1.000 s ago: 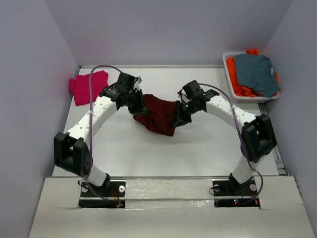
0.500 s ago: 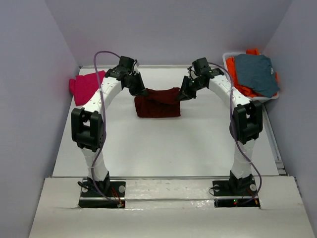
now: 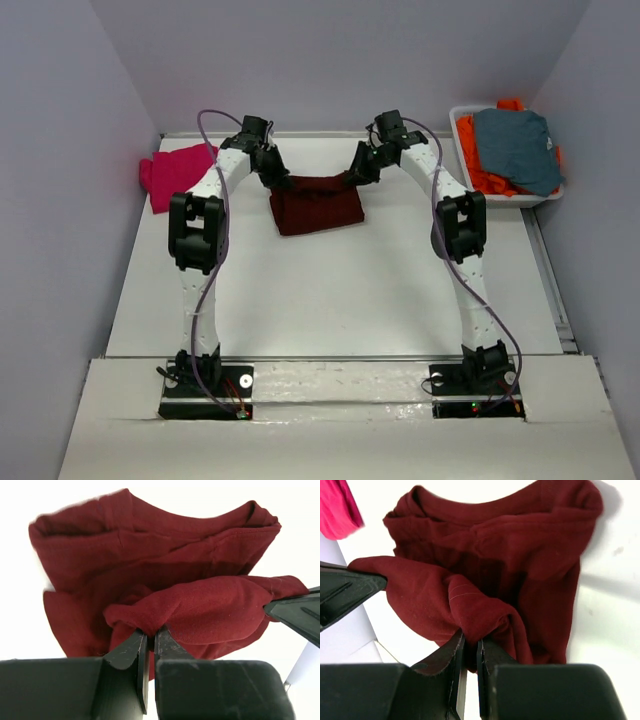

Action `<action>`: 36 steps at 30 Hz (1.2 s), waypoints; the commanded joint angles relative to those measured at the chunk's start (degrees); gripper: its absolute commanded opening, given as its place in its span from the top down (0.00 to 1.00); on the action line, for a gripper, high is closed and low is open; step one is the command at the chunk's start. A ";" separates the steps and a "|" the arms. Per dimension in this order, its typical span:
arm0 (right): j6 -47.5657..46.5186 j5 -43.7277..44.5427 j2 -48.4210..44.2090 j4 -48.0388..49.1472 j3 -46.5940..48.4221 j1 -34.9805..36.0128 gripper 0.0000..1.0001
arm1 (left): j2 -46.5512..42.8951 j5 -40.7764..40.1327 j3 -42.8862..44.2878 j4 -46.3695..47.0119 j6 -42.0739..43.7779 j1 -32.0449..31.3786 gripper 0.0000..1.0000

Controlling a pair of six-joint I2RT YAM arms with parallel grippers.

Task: Fold and stack the t-shirts
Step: Fold the tshirt

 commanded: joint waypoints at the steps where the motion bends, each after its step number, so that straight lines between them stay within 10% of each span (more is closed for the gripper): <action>1: 1.90 -2.22 2.28 4.59 6.19 -0.58 0.91 | 0.48 -0.51 4.85 2.35 -0.70 1.35 0.94; 18: 3.76 -0.63 1.39 19.88 5.13 -0.58 0.90 | -2.24 -5.78 0.20 7.80 -0.35 1.88 0.94; 22: 5.78 -2.65 3.15 22.44 6.45 -0.58 0.80 | -3.03 -8.77 -1.03 7.97 -0.52 1.88 0.94; 25: 6.22 -2.92 4.21 22.61 7.33 -0.58 0.55 | -3.91 -11.06 -2.17 7.98 -0.61 1.88 0.94; 28: 4.99 -2.74 3.95 22.53 7.33 -0.58 0.00 | -5.22 -14.92 -4.37 7.89 -1.66 1.88 0.60; 31: 3.59 -2.04 3.42 21.56 7.24 -0.58 0.00 | -6.89 -17.56 -6.82 8.85 -2.63 1.88 0.33; 36: 3.14 -2.39 1.32 20.06 4.19 -0.58 0.00 | -8.30 -20.37 -6.31 7.98 -2.90 1.88 0.21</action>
